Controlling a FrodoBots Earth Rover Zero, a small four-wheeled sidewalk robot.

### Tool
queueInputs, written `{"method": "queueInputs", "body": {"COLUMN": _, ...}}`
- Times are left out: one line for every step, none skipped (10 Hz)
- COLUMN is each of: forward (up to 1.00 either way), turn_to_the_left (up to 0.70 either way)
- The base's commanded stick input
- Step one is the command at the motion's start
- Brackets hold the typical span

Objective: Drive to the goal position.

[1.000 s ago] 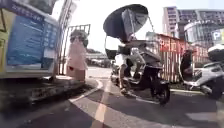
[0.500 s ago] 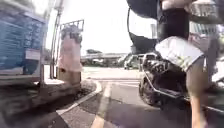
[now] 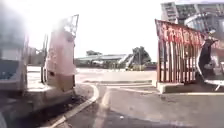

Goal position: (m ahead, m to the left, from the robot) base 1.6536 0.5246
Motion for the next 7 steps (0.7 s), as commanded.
{"method": "queueInputs", "body": {"forward": 0.70, "turn_to_the_left": -0.01}}
{"method": "queueInputs", "body": {"forward": 0.70, "turn_to_the_left": -0.10}}
{"method": "queueInputs", "body": {"forward": 0.70, "turn_to_the_left": -0.13}}
{"method": "queueInputs", "body": {"forward": 0.70, "turn_to_the_left": -0.13}}
{"method": "queueInputs", "body": {"forward": 0.70, "turn_to_the_left": -0.12}}
{"method": "queueInputs", "body": {"forward": 0.70, "turn_to_the_left": -0.05}}
{"method": "queueInputs", "body": {"forward": 0.70, "turn_to_the_left": 0.00}}
